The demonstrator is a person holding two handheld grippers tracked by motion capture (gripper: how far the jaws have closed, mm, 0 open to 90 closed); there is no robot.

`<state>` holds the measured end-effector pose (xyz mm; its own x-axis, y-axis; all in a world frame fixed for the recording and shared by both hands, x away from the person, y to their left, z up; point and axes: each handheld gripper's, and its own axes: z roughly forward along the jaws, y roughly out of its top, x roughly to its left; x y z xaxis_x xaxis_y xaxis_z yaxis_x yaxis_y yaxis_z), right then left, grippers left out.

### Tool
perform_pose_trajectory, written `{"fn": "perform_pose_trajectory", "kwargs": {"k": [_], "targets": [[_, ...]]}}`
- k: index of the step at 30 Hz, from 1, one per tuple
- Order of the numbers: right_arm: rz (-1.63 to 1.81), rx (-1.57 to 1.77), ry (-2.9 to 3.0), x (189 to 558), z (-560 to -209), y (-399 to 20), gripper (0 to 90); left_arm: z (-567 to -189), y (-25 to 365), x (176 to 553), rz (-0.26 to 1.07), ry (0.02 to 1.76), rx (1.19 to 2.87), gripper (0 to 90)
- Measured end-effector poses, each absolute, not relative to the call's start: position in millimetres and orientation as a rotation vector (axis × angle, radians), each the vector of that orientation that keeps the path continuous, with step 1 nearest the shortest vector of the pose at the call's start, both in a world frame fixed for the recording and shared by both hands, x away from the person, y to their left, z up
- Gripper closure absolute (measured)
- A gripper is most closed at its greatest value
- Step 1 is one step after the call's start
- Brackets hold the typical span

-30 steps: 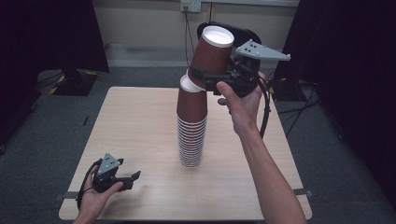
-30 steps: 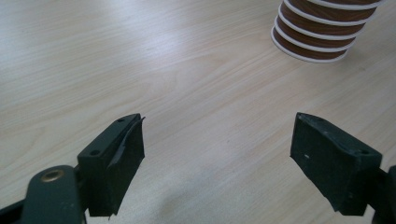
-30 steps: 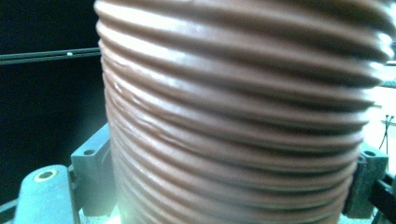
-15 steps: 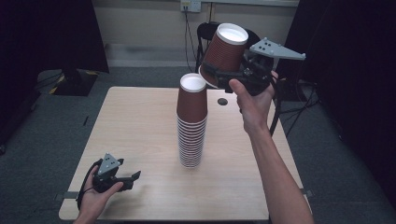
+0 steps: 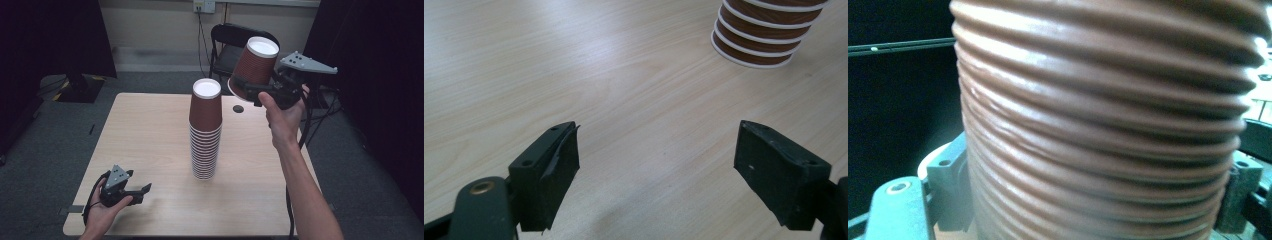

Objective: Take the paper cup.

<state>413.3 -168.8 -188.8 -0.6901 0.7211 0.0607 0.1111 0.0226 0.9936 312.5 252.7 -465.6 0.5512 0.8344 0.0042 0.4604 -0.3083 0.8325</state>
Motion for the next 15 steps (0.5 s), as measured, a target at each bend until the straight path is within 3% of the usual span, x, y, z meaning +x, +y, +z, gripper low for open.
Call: {"fn": "perform_pose_trajectory", "kwargs": {"k": [15], "targets": [[1.662,0.950,1.888,406.4,-236.1,-189.2,14.8,-463.2,249.2,308.5,0.533,1.025,1.846,21.2]]}}
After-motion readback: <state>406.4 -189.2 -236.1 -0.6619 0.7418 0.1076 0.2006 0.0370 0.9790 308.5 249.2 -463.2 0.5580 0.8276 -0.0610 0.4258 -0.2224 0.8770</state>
